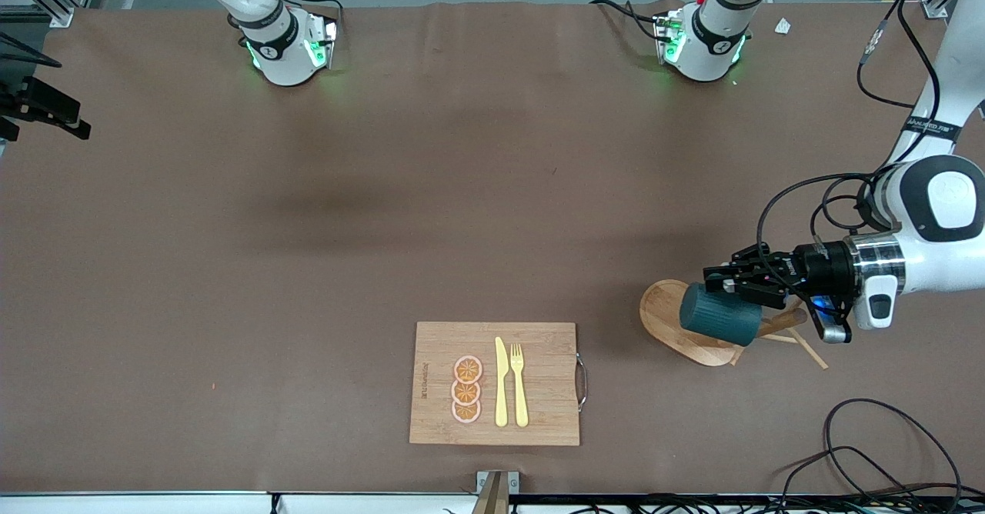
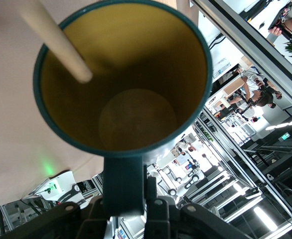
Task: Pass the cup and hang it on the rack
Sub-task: 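Hook the mug handle onto a rack peg with the left gripper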
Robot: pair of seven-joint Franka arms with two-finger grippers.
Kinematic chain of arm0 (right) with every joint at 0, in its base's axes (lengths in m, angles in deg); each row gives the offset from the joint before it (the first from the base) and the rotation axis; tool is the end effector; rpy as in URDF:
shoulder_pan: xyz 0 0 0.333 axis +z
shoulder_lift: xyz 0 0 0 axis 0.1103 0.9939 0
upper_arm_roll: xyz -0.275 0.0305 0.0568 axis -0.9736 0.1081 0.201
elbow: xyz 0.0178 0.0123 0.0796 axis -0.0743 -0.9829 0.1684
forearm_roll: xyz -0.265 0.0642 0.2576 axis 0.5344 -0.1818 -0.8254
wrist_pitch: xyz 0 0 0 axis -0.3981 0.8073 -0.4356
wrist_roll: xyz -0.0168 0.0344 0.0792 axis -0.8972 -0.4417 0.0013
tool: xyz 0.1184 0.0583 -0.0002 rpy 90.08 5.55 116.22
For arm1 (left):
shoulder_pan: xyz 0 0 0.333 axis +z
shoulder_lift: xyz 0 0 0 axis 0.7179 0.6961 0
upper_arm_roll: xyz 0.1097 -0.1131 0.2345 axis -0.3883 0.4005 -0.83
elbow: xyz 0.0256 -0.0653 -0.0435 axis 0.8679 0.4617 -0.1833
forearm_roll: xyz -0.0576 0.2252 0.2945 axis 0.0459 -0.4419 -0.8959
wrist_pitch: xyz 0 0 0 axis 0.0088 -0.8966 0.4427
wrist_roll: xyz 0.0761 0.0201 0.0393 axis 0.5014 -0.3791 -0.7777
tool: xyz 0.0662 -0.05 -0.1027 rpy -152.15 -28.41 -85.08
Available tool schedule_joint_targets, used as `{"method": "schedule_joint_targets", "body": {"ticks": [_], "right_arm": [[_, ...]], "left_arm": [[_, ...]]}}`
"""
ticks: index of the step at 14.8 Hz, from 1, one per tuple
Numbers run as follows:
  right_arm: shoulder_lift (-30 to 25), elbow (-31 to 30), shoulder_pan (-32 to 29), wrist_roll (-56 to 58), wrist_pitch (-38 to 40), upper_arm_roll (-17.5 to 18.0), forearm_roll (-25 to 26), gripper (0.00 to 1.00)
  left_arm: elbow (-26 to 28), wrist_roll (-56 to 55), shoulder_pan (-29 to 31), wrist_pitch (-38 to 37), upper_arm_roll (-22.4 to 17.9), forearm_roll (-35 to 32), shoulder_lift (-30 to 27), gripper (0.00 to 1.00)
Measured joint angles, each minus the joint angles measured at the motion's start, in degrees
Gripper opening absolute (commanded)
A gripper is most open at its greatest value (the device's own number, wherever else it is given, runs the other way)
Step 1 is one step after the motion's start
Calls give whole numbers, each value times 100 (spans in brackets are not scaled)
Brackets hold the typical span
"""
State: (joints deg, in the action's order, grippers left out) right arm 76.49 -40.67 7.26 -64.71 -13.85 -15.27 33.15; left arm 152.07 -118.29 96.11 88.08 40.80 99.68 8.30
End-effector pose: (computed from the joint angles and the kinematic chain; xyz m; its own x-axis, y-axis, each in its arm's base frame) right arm 0.5060 -0.0401 0.6019 0.9980 0.0104 -0.0624 0.0099 -0.9999 -0.0086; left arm 0.6356 -0.0671 0.3551 0.6396 0.2595 -0.7236 0.7687 -0.2213 0.6002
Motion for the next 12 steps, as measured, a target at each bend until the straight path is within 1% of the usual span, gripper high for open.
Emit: {"method": "schedule_joint_targets", "body": {"ticks": [5, 10, 12], "right_arm": [[0, 0, 0, 1, 0, 0, -4, 100], [0, 0, 0, 1, -6, -5, -66, 100], [0, 0, 0, 3, -6, -8, -68, 100]], "left_arm": [[16, 278, 265, -268, -13, 0, 70, 0], [18, 558, 302, -386, -131, 1, 179, 0], [19, 686, 320, -412, -194, 1, 226, 2]]}}
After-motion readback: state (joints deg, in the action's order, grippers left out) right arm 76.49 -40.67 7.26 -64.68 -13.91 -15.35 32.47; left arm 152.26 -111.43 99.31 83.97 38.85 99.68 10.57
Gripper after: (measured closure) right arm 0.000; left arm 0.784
